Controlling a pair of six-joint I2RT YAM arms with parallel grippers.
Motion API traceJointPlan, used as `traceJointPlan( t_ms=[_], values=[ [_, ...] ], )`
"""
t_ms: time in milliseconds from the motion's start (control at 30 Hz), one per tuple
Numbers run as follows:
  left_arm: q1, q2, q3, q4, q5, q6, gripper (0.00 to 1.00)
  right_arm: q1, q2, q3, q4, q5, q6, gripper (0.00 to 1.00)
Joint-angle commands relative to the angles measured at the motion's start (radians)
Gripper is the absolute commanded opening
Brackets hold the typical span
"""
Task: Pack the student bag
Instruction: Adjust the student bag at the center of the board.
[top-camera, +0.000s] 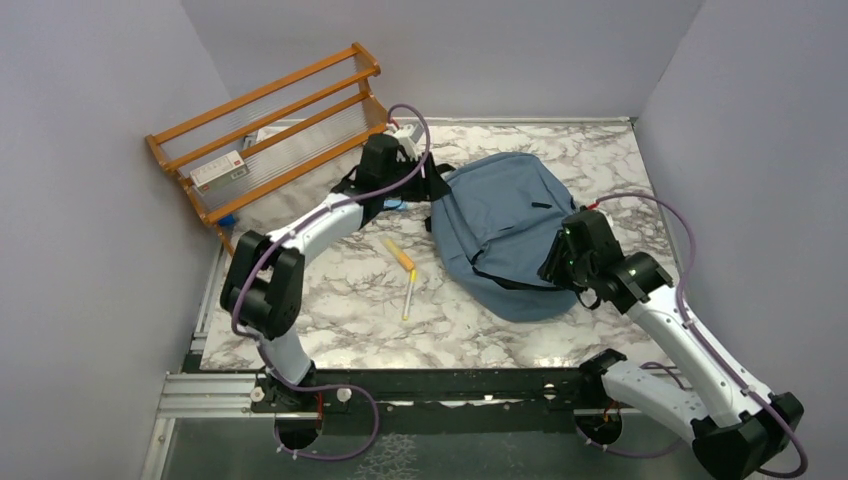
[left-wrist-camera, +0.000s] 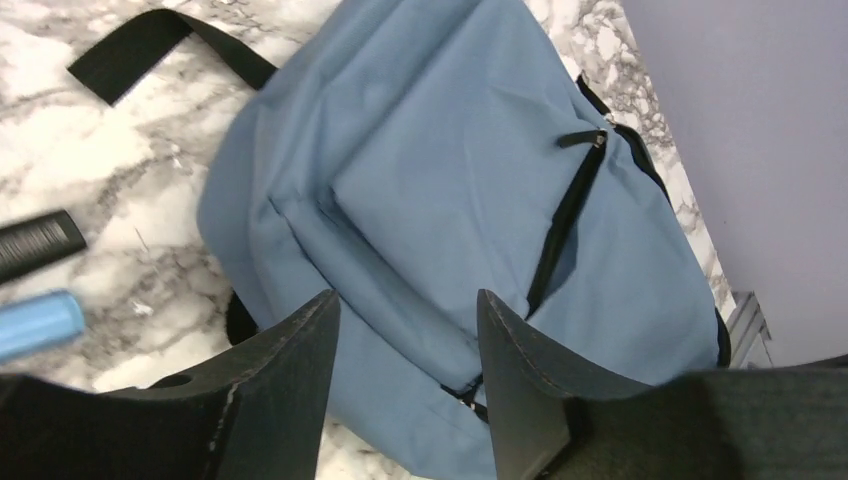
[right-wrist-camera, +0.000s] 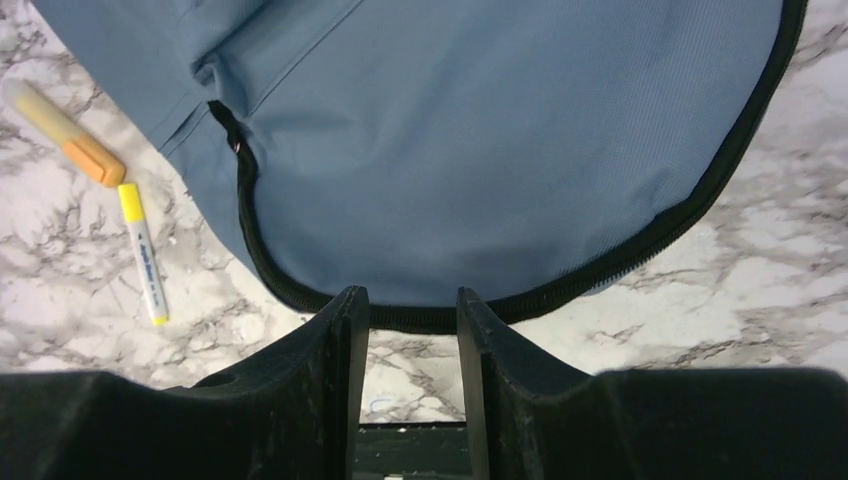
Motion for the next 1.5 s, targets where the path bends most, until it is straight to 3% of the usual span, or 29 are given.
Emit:
traceJointPlan(
  t_ms=[0, 200, 367, 600, 967, 1067, 1367, 1467],
  values=[
    [-0.11, -0.15, -0.212, 0.096, -0.159, -0.093, 0.56, -0.004, 0.063, 0.069, 0.058, 0.094, -0.044, 0.44],
    [-0.23, -0.237, -0.421, 0.155, -0.3, -0.179, 0.58, -0.008, 0.185, 0.138, 0.086, 0.173, -0.078, 0.56],
    [-0.266, -0.232, -0.487, 0.181, -0.316, -0.197, 0.59, -0.059, 0.27, 0.165, 0.151, 0.126, -0.131, 0.56],
    [-0.268, -0.176, -0.5, 0.207, -0.305, -0.184, 0.59, -0.138, 0.316, 0.096, 0.186, 0.005, -0.157, 0.56],
    [-0.277, 0.012, -0.432, 0.264, -0.214, -0.204, 0.58, -0.138, 0.185, -0.057, 0.16, -0.132, -0.133, 0.56],
    [-0.278, 0.04, -0.412, 0.263, -0.214, -0.199, 0.52, -0.137, 0.148, -0.077, 0.149, -0.149, -0.129, 0.56],
    [-0.234, 0.113, -0.228, 0.139, -0.203, -0.091, 0.05, -0.137, 0.106, -0.08, 0.136, -0.229, -0.107, 0.55],
    [-0.195, 0.156, -0.121, 0.072, -0.193, -0.025, 0.0, -0.137, 0.11, -0.112, 0.164, -0.261, -0.107, 0.53]
  ],
)
